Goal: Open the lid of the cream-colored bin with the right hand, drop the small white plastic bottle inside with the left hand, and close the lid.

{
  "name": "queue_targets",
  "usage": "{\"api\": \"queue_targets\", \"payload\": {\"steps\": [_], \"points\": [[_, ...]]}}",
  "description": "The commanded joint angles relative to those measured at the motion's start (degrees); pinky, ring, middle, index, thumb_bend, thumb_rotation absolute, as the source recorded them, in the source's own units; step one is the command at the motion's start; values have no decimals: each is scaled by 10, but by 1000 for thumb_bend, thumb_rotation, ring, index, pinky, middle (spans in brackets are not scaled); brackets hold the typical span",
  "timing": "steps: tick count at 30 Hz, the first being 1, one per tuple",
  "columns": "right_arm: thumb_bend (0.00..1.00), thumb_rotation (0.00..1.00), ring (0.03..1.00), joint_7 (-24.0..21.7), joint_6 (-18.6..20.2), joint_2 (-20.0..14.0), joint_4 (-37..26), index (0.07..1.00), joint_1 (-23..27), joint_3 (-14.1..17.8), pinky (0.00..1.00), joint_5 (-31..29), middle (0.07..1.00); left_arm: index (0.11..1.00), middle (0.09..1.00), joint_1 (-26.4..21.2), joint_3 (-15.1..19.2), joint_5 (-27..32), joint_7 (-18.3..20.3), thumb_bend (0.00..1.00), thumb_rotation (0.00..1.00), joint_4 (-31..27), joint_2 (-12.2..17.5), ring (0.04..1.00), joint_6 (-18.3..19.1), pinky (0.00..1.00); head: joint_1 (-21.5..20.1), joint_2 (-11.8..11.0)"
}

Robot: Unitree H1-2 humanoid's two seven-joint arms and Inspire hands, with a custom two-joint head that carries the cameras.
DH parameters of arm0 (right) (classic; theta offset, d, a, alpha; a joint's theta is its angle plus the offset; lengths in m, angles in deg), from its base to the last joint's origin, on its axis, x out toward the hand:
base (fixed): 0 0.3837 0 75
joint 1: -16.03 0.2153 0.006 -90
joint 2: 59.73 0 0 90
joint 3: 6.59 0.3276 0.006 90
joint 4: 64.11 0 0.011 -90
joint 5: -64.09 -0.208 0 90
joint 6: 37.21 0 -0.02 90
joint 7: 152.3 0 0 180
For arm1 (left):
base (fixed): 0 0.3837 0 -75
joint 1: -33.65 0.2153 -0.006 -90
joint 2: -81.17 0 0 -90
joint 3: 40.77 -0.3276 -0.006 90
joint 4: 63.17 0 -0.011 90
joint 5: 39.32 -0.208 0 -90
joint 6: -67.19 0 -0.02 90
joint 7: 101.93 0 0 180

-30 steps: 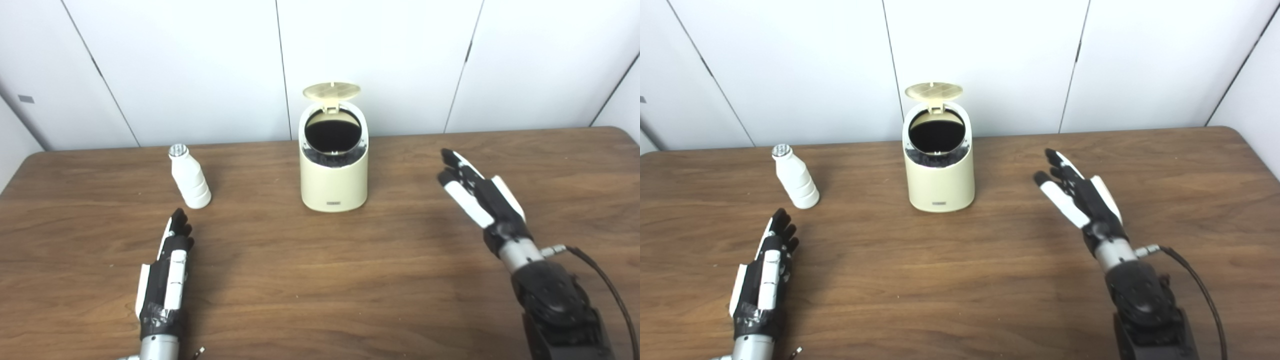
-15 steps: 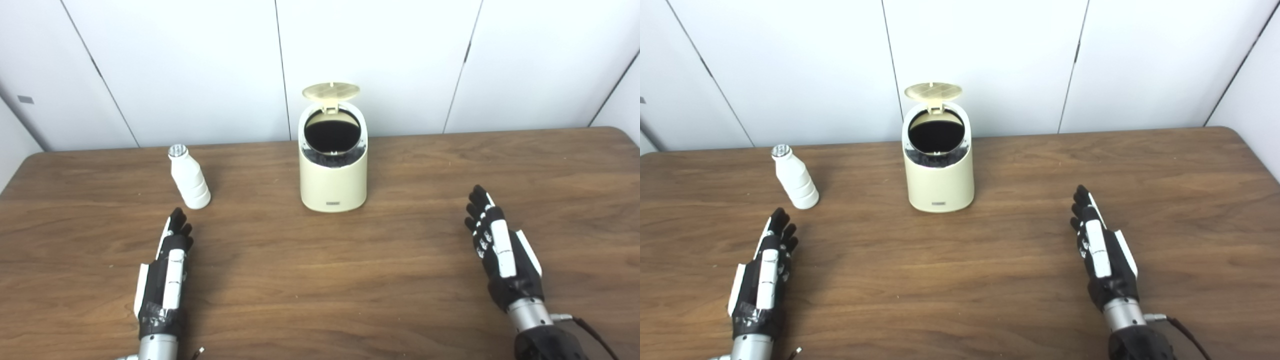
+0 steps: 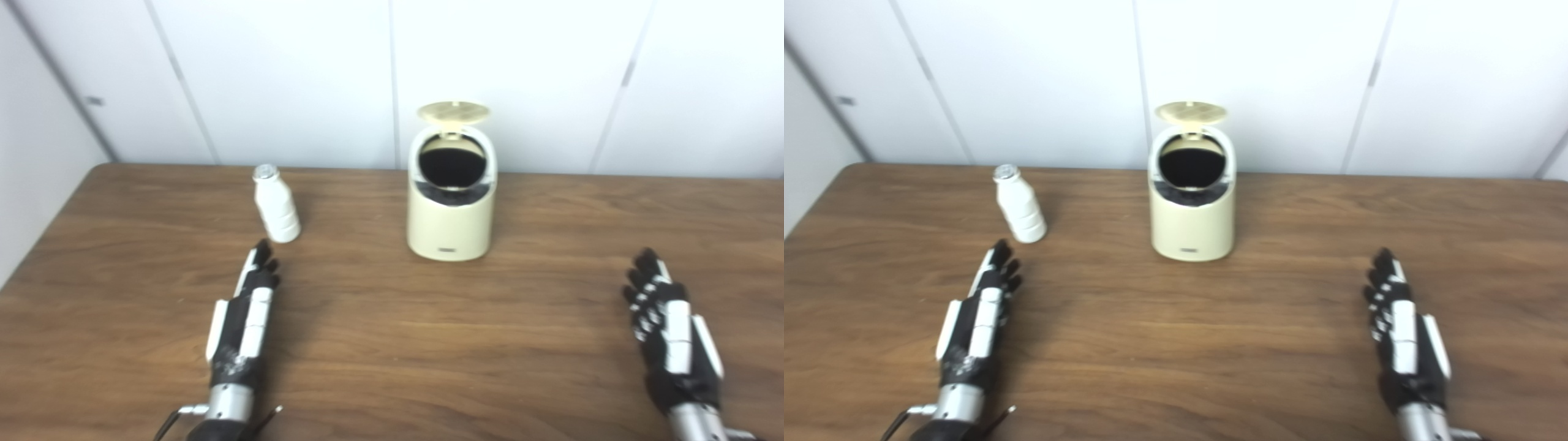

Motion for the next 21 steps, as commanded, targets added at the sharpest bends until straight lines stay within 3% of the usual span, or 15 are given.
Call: {"api": "queue_targets", "payload": {"steps": [1, 6, 11, 14, 16, 21], "points": [[594, 1000, 1000, -2, -7, -5, -20, 1000, 4, 0, 1000, -11, 1000, 1000, 991, 7, -7, -17, -6, 590, 786, 17, -4, 973, -7, 967, 5, -3], [600, 1000, 1000, 11, 36, 0, -58, 985, -2, -3, 1000, -12, 988, 998, 985, 12, -11, -38, -16, 611, 733, 7, -12, 979, 7, 973, 9, -11], [584, 1000, 1000, 19, 66, 1, -89, 982, -8, -5, 1000, -9, 983, 967, 945, 19, -12, -86, -45, 713, 442, -17, -27, 945, 13, 926, 12, -16], [589, 1000, 995, 25, 77, 2, -100, 977, -8, -8, 1000, -3, 975, 954, 933, 21, -11, -121, -62, 787, 337, -39, -33, 916, 18, 890, 12, -18], [589, 1000, 999, 25, 80, 2, -105, 984, -8, -10, 1000, 0, 982, 957, 937, 16, -7, -136, -66, 807, 284, -52, -28, 922, 18, 937, 12, -18], [550, 1000, 991, 27, 79, 1, -107, 985, -6, -15, 1000, 8, 974, 951, 946, -7, 8, -172, -60, 892, 196, -93, 2, 907, 52, 837, 5, -17]]}}
